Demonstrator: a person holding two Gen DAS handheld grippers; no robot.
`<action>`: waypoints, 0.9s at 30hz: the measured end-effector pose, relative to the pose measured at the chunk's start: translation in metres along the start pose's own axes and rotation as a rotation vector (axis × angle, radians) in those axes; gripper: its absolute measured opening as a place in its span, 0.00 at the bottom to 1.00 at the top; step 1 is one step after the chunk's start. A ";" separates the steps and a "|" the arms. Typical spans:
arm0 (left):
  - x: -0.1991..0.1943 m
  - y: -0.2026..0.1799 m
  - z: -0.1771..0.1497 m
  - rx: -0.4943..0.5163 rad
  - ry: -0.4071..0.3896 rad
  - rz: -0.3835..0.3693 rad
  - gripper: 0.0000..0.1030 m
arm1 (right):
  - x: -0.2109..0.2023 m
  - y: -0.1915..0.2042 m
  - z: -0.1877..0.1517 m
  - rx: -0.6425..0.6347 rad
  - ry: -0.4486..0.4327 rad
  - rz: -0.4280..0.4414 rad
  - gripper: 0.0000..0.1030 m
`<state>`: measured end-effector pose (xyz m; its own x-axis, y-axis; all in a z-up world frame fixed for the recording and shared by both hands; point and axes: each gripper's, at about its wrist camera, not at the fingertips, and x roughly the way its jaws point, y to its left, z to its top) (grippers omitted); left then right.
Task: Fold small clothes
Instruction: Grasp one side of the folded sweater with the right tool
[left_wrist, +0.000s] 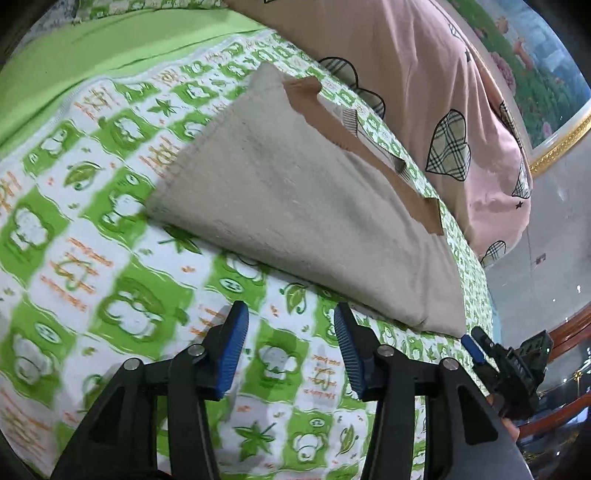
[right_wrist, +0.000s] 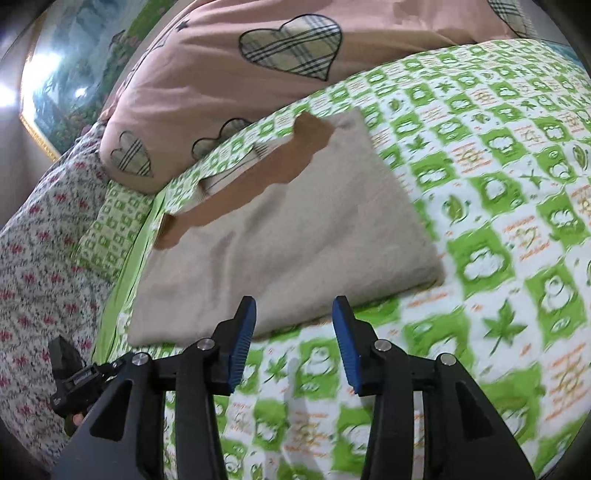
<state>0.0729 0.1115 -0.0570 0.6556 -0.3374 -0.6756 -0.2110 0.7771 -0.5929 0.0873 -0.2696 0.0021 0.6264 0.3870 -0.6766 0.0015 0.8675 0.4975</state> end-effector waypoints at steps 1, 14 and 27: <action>0.003 -0.001 0.000 -0.006 -0.002 0.000 0.51 | 0.001 0.002 -0.003 -0.001 0.003 0.006 0.46; 0.028 0.027 0.050 -0.238 -0.148 -0.081 0.60 | 0.003 0.014 -0.022 0.002 0.035 0.064 0.49; 0.043 -0.008 0.085 -0.129 -0.244 -0.006 0.08 | 0.016 0.009 0.025 -0.005 0.030 0.111 0.49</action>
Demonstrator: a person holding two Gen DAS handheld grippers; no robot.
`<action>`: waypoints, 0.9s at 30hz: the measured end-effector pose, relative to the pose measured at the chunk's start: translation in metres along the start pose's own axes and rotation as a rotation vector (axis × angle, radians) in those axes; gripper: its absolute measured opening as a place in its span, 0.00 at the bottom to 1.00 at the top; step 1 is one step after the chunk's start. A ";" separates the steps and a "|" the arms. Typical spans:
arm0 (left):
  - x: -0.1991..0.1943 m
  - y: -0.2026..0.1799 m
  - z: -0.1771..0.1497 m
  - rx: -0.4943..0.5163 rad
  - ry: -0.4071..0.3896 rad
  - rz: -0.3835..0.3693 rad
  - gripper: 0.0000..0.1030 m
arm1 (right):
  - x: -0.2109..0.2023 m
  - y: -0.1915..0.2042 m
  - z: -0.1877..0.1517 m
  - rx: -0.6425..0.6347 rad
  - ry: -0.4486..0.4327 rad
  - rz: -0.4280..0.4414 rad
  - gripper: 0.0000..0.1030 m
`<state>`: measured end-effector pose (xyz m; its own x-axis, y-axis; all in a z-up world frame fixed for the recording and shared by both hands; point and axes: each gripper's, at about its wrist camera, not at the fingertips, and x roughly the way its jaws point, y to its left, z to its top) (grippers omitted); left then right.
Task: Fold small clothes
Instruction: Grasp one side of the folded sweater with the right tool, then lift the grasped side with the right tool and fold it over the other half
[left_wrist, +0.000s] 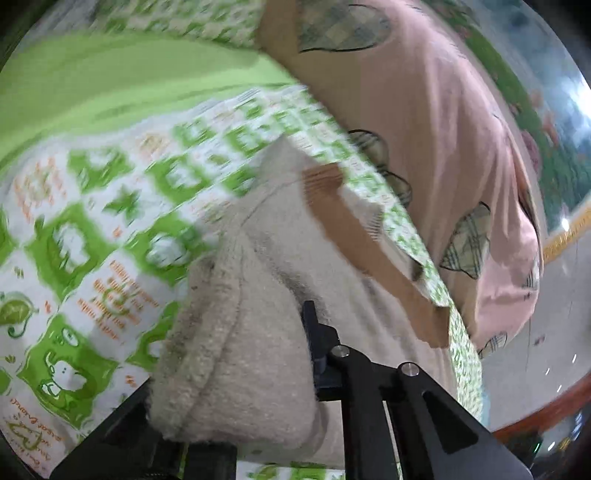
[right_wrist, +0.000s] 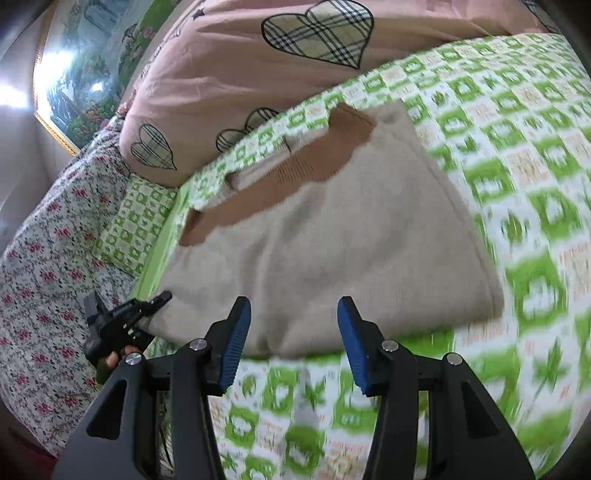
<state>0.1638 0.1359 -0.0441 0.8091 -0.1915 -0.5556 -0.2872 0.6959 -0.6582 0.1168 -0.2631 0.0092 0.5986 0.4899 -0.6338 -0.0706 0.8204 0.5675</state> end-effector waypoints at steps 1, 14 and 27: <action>-0.003 -0.009 0.001 0.018 -0.002 -0.026 0.08 | -0.001 -0.001 0.008 -0.007 -0.006 0.008 0.49; 0.024 -0.157 -0.072 0.485 0.123 -0.161 0.05 | 0.050 -0.013 0.085 0.081 0.156 0.246 0.64; 0.050 -0.175 -0.102 0.600 0.176 -0.116 0.05 | 0.158 0.032 0.108 0.079 0.308 0.260 0.17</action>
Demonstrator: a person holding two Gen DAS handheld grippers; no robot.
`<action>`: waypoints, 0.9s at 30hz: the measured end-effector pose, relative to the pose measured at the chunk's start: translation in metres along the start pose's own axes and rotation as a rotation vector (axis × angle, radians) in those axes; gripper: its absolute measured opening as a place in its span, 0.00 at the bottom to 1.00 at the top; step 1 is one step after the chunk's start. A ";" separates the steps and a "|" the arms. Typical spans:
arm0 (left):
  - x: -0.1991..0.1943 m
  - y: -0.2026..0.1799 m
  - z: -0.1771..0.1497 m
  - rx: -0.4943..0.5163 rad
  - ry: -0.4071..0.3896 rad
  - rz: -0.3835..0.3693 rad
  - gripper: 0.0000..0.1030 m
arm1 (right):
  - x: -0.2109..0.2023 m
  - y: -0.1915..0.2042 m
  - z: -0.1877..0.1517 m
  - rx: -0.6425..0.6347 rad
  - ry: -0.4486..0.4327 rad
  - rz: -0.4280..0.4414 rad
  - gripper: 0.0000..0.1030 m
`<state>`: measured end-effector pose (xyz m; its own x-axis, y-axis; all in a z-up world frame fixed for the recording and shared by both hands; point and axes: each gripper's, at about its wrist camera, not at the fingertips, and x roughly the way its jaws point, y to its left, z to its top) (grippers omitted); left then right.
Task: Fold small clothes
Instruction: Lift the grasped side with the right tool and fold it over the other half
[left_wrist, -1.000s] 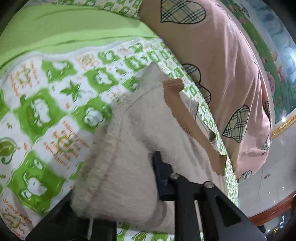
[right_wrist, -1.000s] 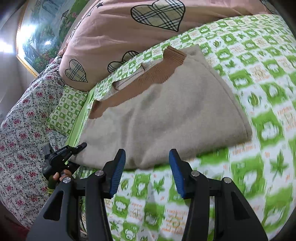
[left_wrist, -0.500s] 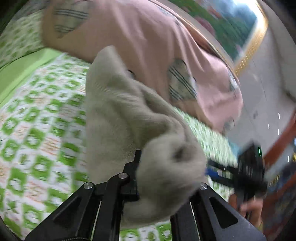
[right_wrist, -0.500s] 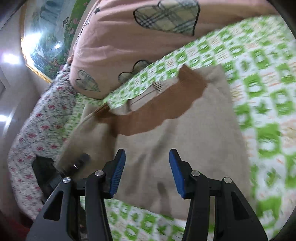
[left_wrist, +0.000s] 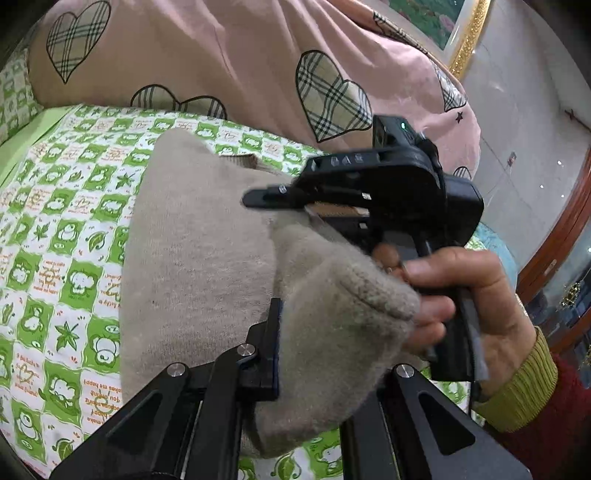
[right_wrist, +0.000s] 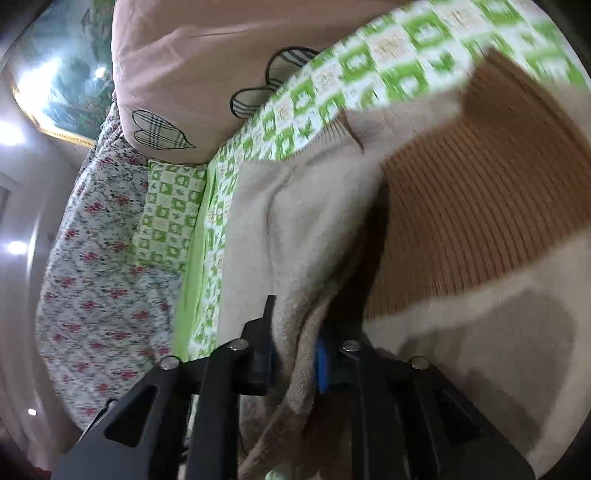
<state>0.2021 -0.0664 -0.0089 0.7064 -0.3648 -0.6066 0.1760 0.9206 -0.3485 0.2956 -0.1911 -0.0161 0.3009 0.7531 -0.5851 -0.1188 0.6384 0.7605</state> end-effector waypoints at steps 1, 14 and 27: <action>-0.002 -0.002 0.004 0.005 -0.007 -0.009 0.05 | -0.006 0.006 0.002 -0.025 -0.017 0.006 0.16; 0.070 -0.087 0.011 0.040 0.071 -0.182 0.07 | -0.108 -0.012 0.010 -0.226 -0.126 -0.287 0.16; 0.065 -0.080 -0.007 0.039 0.206 -0.225 0.41 | -0.121 -0.051 -0.005 -0.217 -0.187 -0.425 0.30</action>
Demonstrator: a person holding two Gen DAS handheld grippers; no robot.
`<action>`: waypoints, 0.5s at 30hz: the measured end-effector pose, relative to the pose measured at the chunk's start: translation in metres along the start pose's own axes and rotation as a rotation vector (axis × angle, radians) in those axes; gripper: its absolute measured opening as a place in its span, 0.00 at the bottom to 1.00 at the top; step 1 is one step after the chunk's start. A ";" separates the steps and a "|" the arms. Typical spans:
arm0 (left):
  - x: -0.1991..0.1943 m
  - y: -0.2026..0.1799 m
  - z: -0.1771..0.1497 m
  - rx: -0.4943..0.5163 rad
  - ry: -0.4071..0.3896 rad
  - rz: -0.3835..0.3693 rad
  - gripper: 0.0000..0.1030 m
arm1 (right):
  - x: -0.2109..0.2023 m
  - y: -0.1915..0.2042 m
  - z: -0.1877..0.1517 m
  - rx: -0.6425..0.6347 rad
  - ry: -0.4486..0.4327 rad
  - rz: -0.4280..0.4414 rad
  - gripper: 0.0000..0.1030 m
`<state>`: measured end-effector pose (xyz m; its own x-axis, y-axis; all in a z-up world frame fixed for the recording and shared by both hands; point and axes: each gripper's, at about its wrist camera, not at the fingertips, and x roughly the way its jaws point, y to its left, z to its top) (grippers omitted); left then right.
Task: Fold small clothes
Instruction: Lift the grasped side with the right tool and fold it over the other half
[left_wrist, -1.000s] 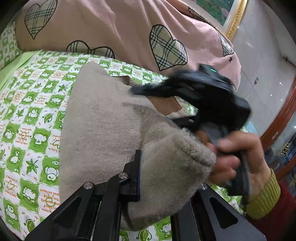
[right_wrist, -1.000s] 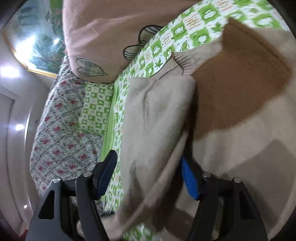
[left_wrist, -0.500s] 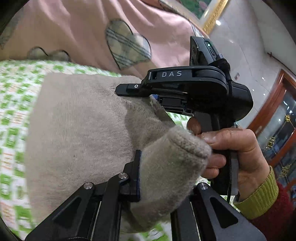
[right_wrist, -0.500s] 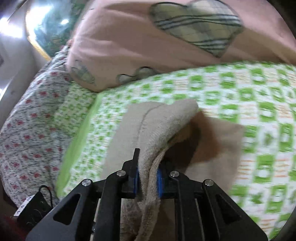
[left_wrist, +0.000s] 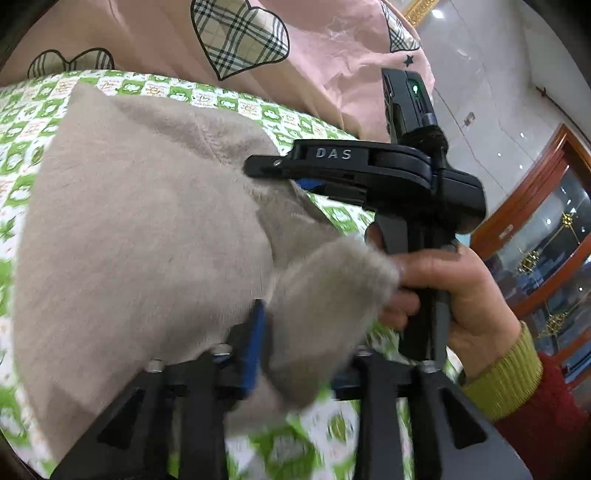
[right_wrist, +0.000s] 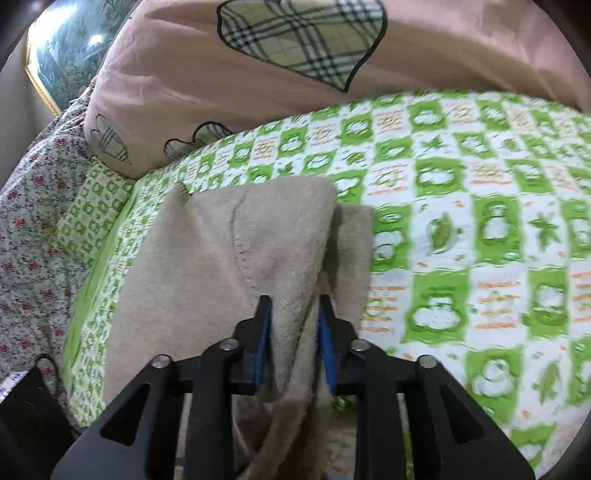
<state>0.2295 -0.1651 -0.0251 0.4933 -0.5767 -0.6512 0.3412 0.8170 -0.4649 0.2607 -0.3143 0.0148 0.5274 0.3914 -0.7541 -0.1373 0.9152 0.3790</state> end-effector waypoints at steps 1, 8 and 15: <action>-0.010 0.000 -0.004 0.001 -0.005 -0.005 0.44 | -0.005 0.000 -0.001 0.000 -0.011 -0.020 0.34; -0.088 0.025 -0.005 -0.042 -0.121 0.063 0.74 | -0.033 -0.011 -0.025 0.037 -0.001 0.021 0.63; -0.075 0.100 0.030 -0.226 -0.100 0.093 0.78 | -0.029 -0.019 -0.035 0.099 0.027 0.108 0.64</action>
<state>0.2503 -0.0403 -0.0048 0.5948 -0.4862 -0.6402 0.1083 0.8376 -0.5355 0.2186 -0.3400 0.0102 0.4910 0.4907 -0.7198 -0.1076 0.8541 0.5089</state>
